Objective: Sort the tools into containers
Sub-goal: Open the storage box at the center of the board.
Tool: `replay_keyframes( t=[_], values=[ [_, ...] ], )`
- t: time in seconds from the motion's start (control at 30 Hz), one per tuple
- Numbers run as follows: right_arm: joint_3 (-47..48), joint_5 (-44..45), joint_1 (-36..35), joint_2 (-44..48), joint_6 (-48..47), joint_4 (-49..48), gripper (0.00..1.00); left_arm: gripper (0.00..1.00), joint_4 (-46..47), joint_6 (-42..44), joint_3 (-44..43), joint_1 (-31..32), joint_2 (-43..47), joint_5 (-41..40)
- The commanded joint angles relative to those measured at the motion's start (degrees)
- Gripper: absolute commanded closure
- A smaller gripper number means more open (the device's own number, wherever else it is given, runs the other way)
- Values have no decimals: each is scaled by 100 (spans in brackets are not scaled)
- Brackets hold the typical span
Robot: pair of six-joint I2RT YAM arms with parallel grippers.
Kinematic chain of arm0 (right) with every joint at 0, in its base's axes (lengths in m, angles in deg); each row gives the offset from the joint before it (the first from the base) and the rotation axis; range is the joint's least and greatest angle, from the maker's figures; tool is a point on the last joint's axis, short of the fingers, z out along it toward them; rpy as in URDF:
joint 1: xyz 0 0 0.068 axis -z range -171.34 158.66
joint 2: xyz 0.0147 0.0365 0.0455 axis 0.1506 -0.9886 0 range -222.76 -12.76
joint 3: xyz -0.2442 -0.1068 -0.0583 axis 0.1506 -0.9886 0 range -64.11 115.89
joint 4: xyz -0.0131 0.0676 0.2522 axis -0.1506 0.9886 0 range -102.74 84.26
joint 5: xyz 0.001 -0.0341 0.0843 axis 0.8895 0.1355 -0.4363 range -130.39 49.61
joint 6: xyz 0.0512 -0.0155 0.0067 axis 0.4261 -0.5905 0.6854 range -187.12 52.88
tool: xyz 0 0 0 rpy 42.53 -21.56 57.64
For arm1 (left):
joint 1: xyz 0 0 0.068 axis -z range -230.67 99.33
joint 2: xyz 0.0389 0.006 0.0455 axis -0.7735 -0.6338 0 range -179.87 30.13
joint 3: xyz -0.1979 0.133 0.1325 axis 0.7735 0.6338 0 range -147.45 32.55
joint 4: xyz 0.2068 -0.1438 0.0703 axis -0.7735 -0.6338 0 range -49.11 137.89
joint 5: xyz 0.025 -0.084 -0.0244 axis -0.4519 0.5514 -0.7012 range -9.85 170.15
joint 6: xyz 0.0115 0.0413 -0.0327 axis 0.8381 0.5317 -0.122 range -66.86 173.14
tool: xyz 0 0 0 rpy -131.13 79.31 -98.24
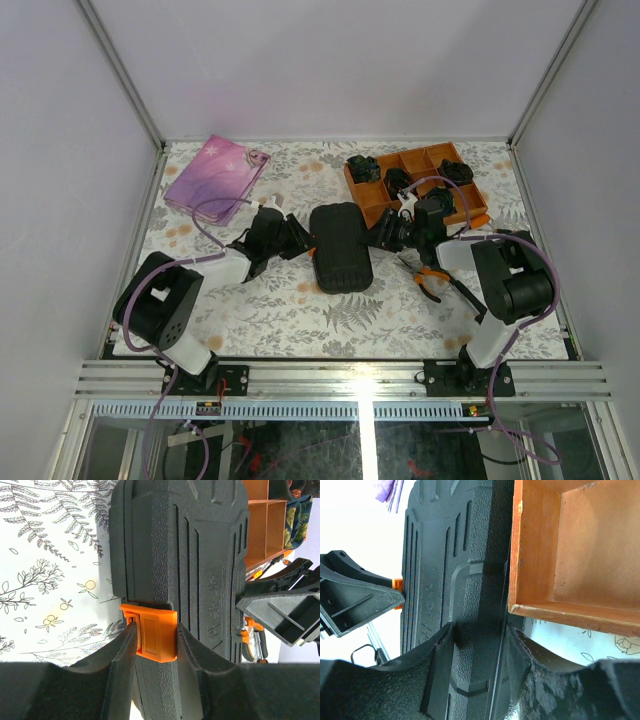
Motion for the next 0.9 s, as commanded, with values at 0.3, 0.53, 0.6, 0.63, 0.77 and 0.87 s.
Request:
replay_keyframes(
  t=[0.3,0.53,0.6,0.63,0.77,0.87],
  values=[
    [-125,494,27,-259,-526,1152,57,75,80,34,364,-141,107,-368],
    [-79,498,26,-265,-535,1188,57,60,104,61,552,-271,216,-358],
    [-86,506,24,-254,-542,1201,57,57,123,62,587,-314,199,-329],
    [-87,514,27,-256,-548,1198,57,56,137,61,607,-326,201,-321],
    [-104,507,27,-260,-538,1185,57,54,161,52,713,-378,245,-328],
    [-101,513,27,-264,-537,1184,57,54,162,65,785,-420,295,-334]
  ],
)
